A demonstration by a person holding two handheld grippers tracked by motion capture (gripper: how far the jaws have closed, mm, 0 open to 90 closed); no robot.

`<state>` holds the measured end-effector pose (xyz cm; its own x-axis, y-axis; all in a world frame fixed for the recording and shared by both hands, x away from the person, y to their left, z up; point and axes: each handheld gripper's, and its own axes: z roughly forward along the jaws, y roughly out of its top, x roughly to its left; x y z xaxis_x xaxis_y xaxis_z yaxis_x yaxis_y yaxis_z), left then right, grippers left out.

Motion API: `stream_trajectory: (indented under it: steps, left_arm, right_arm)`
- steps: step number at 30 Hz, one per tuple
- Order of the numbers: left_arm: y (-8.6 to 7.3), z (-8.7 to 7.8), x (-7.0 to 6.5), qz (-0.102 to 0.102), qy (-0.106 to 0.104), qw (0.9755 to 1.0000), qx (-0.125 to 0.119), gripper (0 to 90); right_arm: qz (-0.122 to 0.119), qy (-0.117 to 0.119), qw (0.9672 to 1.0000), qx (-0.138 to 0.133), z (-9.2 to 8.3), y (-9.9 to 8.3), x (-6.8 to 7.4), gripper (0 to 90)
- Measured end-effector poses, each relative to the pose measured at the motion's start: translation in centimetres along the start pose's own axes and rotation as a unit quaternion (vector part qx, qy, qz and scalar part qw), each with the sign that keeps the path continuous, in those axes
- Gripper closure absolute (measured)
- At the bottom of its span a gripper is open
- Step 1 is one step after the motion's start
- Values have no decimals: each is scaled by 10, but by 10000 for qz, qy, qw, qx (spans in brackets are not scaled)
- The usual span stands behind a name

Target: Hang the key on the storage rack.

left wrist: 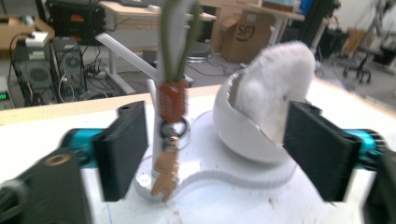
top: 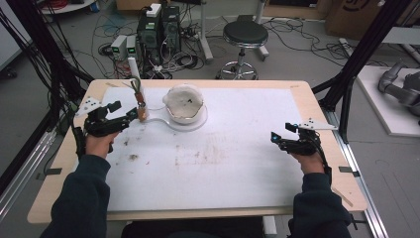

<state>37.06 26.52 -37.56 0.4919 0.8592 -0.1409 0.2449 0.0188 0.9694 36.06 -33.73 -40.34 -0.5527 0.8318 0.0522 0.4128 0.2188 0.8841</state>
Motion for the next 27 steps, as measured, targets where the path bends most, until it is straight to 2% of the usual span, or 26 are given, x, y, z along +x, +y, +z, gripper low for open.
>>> stream_trajectory:
  steps: [2, 5, 14, 16, 22, 27]
  left_arm:
    - [-6, -4, -4, 57, -55, 10000, -45, 202]
    - [-16, -9, -8, 131, -62, 9999, 35, 202]
    - [-44, -14, -22, 95, -88, 9992, 376, 202]
    - [-46, -12, -24, 116, -88, 9990, 417, 202]
    - [-47, -14, -30, 176, -139, 9989, 423, 202]
    - [-48, -15, -30, 132, -151, 9991, 368, 203]
  right_arm:
    - [-25, 11, 10000, 1, 0, 0, 1, 237]
    - [-126, -1, 9999, -32, 0, 0, 2, 218]
    - [-304, -96, 9995, 87, 1, -1, 4, 218]
    - [-359, -91, 9993, 108, 1, -1, 4, 218]
    - [-317, -131, 9994, 94, 0, -2, 2, 218]
    - [-238, -113, 9996, 102, 0, -3, 4, 218]
